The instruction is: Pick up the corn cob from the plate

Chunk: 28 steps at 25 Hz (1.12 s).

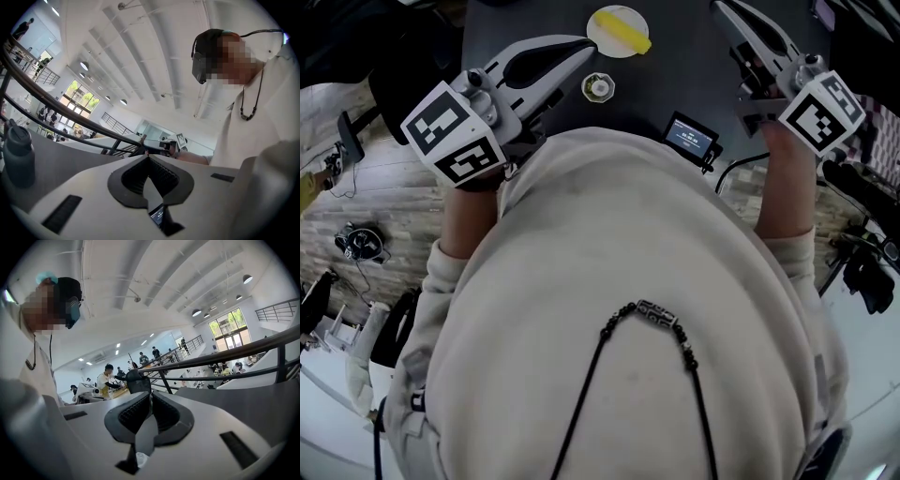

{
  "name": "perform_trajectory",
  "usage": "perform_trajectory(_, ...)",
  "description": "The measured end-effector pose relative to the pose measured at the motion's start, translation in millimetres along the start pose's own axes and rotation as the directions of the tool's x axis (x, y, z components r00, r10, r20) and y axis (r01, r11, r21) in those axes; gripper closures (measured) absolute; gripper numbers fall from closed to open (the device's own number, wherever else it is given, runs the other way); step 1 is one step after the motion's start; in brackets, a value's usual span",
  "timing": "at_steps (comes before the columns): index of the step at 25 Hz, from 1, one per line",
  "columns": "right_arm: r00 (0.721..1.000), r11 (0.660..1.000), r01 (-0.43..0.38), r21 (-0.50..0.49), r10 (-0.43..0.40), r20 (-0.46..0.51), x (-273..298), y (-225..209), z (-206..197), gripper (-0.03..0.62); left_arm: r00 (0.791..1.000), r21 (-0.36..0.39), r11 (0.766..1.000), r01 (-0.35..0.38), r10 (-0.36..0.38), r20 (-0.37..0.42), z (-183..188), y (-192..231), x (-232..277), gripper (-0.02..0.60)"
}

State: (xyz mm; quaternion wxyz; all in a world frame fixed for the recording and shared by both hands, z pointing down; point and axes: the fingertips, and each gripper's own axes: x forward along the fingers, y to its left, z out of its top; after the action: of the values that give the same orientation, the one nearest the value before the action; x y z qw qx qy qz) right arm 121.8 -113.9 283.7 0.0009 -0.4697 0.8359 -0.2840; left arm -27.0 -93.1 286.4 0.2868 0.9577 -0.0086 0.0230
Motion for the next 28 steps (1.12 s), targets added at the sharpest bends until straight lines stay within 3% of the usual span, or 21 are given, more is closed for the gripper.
perform_trajectory(14, 0.990, 1.000, -0.020, -0.011, 0.018, -0.141, 34.4, -32.5, -46.5, 0.572, 0.998, -0.039, 0.997, -0.063, 0.063, -0.001, -11.1, 1.2, -3.5, 0.583)
perform_trajectory(28, 0.951, 1.000, -0.021, -0.010, 0.017, -0.308, 67.0, -80.9, -111.0, 0.479, 0.984, -0.085, 0.981, -0.176, 0.175, -0.018, -23.8, 12.3, -15.0, 0.583)
